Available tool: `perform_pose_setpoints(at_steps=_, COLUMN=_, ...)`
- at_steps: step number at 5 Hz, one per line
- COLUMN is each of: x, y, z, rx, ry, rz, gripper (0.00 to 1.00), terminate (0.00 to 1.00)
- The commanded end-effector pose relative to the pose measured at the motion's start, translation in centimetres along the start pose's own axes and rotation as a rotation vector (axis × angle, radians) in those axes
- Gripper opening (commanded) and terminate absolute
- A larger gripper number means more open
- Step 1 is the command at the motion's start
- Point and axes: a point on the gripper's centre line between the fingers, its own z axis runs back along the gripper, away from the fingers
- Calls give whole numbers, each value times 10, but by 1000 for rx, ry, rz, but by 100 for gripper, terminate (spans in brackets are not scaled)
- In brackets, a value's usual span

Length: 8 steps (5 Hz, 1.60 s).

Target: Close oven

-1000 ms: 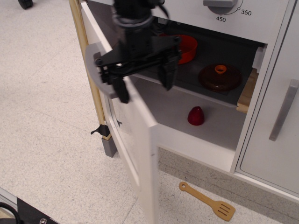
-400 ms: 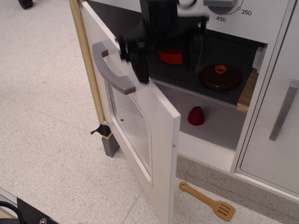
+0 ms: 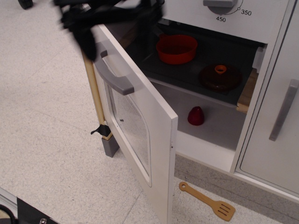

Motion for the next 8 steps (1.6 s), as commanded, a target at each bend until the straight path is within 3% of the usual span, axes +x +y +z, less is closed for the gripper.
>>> perform_pose_setpoints(at_steps=1, x=-4, y=40, z=-46, rx=119, ry=-37, rz=-220, gripper=100, terminate=0)
perform_pose_setpoints(at_steps=2, x=-5, y=30, z=-78, rx=137, ry=-2, rz=-303, gripper=100, terminate=0)
perform_pose_setpoints(at_steps=3, x=-3, y=13, z=-97, rx=103, ry=25, rz=-338, gripper=100, terminate=0)
perform_pose_setpoints(at_steps=5, x=5, y=-22, z=-118, rx=24, ry=37, rz=-286, gripper=100, terminate=0)
perform_pose_setpoints(at_steps=6, x=19, y=-42, z=-124, rx=-5, ry=25, rz=-264, gripper=100, terminate=0)
perform_pose_setpoints(at_steps=8, x=57, y=-86, z=-123, rx=-39, ry=-85, rz=-220, gripper=100, terminate=0)
